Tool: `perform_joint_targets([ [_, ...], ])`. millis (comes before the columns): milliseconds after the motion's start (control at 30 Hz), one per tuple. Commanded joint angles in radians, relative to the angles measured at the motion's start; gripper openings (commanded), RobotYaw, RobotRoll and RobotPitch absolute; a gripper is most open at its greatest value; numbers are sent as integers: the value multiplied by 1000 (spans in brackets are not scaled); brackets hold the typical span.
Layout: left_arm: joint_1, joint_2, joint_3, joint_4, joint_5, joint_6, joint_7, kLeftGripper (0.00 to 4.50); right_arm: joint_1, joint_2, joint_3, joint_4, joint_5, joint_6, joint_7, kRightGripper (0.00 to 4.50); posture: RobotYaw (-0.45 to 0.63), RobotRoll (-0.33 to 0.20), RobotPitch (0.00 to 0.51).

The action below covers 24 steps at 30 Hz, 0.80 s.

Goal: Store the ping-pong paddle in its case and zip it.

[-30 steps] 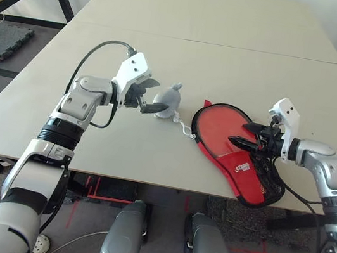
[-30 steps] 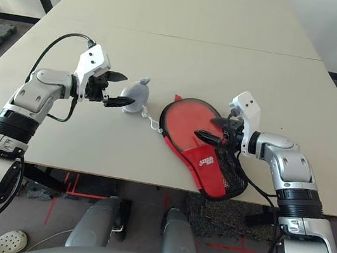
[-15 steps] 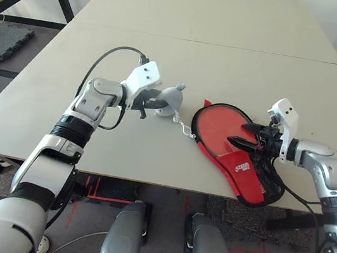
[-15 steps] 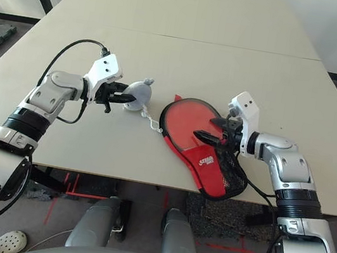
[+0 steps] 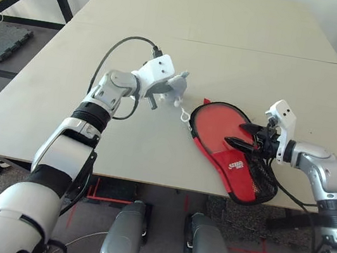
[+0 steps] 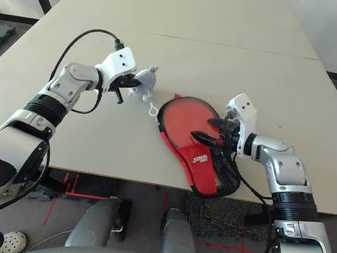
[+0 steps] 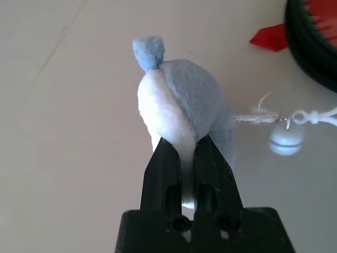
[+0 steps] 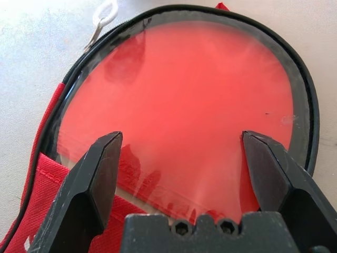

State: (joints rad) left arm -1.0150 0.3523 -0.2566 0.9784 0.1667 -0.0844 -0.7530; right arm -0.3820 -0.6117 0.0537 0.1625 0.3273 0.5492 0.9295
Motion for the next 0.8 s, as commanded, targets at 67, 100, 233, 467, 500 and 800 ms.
perform_joint_targets([
  [67, -43, -15, -12, 89, 47, -57, 41, 4, 43, 6, 37, 13, -28, 21, -4, 4500, 41, 0, 101],
  [100, -52, -18, -14, 106, 55, -67, 47, 4, 46, 6, 41, 11, -30, 20, -5, 4500, 40, 0, 101],
  [233, -92, -41, -24, 166, 89, -101, 73, 4, 55, 9, 47, 7, -33, 18, -4, 4500, 35, 0, 99],
  [467, -157, -121, -32, 255, 130, -134, 169, 4, 73, 12, 39, 2, -33, 21, -9, 4500, 23, 0, 101],
  [500, -163, -132, -33, 265, 135, -137, 177, 4, 77, 11, 37, -2, -32, 23, -11, 4500, 21, 0, 101],
  [800, -221, -173, -56, 328, 200, -143, 279, 4, 112, 19, 26, -32, -25, 36, -27, 4500, 0, 0, 108],
])
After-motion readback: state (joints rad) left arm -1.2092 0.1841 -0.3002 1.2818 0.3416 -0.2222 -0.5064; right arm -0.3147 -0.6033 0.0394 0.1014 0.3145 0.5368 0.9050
